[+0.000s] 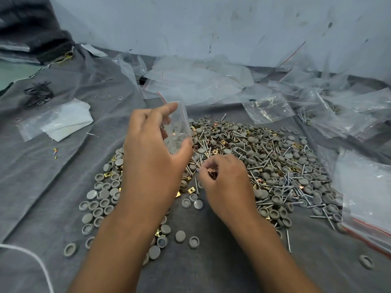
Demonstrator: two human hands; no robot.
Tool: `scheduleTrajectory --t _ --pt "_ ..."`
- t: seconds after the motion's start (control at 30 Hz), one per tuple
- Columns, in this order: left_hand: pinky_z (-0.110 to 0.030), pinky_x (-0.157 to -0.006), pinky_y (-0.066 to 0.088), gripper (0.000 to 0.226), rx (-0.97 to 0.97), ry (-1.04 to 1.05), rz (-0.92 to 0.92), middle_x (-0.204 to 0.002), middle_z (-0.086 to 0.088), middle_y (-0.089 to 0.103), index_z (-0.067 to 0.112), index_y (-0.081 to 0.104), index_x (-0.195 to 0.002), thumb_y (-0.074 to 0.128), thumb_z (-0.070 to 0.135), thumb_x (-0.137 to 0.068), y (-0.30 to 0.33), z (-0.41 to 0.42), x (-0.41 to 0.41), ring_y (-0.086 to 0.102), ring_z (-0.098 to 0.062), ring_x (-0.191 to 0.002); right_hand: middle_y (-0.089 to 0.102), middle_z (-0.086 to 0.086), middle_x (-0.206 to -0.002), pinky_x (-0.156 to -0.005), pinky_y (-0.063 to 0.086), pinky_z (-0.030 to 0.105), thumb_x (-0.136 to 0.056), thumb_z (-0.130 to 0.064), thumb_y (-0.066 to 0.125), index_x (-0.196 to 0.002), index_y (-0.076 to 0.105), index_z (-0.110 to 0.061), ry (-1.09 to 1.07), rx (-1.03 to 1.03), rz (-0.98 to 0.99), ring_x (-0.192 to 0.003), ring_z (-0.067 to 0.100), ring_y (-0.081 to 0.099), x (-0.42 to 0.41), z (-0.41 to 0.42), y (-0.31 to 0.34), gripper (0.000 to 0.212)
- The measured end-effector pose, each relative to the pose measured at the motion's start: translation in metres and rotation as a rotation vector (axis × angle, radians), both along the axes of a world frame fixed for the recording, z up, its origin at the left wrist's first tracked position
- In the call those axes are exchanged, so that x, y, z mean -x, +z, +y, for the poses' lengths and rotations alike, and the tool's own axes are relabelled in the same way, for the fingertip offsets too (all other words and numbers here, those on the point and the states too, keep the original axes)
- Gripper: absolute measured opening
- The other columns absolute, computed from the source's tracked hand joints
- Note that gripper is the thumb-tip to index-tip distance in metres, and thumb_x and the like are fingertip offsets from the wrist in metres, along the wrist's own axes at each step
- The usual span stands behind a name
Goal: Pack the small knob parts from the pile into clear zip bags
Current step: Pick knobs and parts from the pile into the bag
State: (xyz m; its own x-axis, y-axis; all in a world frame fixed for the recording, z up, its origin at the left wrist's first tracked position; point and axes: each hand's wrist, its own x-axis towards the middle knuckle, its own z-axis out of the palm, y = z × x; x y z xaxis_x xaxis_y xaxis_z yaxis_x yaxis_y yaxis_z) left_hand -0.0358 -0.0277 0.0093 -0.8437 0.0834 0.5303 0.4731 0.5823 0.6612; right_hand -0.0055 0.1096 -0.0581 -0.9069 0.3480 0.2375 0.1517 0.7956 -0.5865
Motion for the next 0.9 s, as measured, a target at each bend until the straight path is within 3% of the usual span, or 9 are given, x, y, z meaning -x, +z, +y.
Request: scheduleTrajectory --t 0.13,0.27,0.4,0.53,0.9 --pt "-0.002 -0.083 0.034 0.059 0.131 -0.035 -0.009 -0.111 0.008 0.047 0.026 0.057 -0.136 0.074 0.028 -0.079 -0.003 0.002 -0.001 0.046 0.000 -0.088 0.064 -0.012 -0.080 -0.064 0.041 0.014 -0.099 -0.029 0.061 -0.087 0.059 -0.030 0.020 0.332 0.291 -0.076 0.004 0.060 -0.011 0.013 0.035 0.011" --pt "-0.034 -0.088 0.051 0.058 0.188 -0.107 0.020 -0.112 0.006 0.048 0.022 0.058 -0.133 0.076 0.025 -0.078 -0.007 0.014 -0.006 0.055 -0.013 -0.101 0.071 -0.012 -0.084 -0.062 0.043 0.013 -0.096 -0.027 0.063 -0.094 0.056 -0.028 0.117 0.300 0.494 -0.075 0.008 0.065 -0.026 0.016 0.060 0.007" --pt "-0.036 -0.088 0.052 0.053 0.206 -0.135 0.073 -0.112 0.005 0.050 0.018 0.060 -0.129 0.080 0.020 -0.080 -0.014 0.024 -0.009 0.056 -0.017 -0.102 0.072 -0.012 -0.090 -0.071 0.040 0.004 -0.094 -0.012 0.070 -0.104 0.060 -0.021 0.197 0.151 0.482 -0.081 -0.005 0.063 -0.031 0.015 0.059 0.016" --pt "-0.025 -0.085 0.045 0.059 0.207 -0.150 0.052 -0.112 0.010 0.047 0.024 0.057 -0.133 0.080 0.024 -0.079 -0.017 0.023 -0.009 0.052 -0.011 -0.100 0.070 -0.008 -0.092 -0.078 0.044 0.010 -0.091 -0.008 0.072 -0.100 0.072 -0.015 0.219 -0.029 0.516 -0.083 0.002 0.062 -0.035 0.020 0.057 0.012" --pt "-0.033 -0.087 0.051 0.060 0.208 -0.196 0.085 -0.112 0.007 0.050 0.021 0.060 -0.130 0.080 0.012 -0.074 -0.018 0.029 -0.016 0.053 -0.014 -0.100 0.069 0.001 -0.103 -0.083 0.053 0.036 -0.085 0.001 0.075 -0.109 0.075 -0.011 0.245 -0.156 0.454 -0.095 0.019 0.065 -0.035 0.014 0.052 0.026"
